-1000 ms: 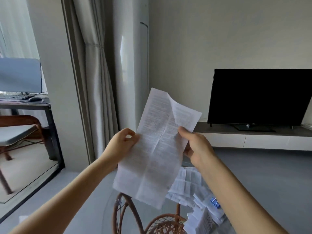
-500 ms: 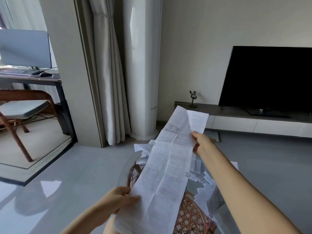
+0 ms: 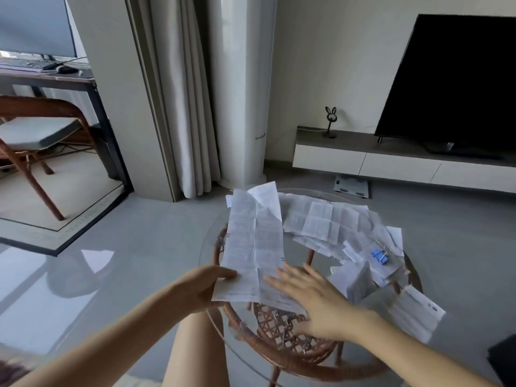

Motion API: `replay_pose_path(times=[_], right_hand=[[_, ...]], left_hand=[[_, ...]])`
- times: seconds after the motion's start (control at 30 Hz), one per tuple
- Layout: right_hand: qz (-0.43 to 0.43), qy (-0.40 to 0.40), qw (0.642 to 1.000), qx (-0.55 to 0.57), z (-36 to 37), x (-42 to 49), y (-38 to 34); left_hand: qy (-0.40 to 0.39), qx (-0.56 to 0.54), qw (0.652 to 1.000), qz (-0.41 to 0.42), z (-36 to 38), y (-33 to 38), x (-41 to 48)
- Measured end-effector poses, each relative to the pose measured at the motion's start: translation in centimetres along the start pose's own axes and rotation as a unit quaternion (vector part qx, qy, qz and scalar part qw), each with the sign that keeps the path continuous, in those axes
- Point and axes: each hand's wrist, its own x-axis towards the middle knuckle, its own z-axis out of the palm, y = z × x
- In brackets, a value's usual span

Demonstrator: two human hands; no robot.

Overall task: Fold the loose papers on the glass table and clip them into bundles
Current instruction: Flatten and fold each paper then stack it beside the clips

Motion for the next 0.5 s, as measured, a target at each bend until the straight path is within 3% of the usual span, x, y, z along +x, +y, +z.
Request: replay_pose_path(times=[0.1,0.2,0.27,0.33,0.37,0.43,0.5], right_hand=[[-0.010,0.108,0.989,0.101,2.0,-0.4,-0.4],[0.060,0.134,0.950,0.277,2.0,-1.2,-0.2],[0.052,0.133,0.910,0.390,0.9,-2.0,-0.4],[0.052,0.137,0.885,0.442,-0.4,-3.2,-0.5],[0.054,0.140,0.875,0.461,-0.8,-3.8,-0.4],[0.049,0.141,0.860,0.488,-1.0,-4.9,0.2],[0.062,0.124,0.842,0.521,-1.2,-6.0,0.9]], left_hand=[[-0.029,-0.007,0.999,-0.021,0.1,0.3,-1.4],[0.007,0.159,0.987,0.003,-0.2,1.0,-2.9],[0.104,0.368,0.919,0.094,-0.9,1.4,-2.7],[0.204,0.542,0.783,0.229,-1.6,1.6,-1.8],[0.222,0.575,0.730,0.294,-1.9,1.5,-1.2],[0.184,0.592,0.674,0.402,-1.9,1.1,-0.1],[0.098,0.609,0.658,0.432,-1.5,0.3,1.2]])
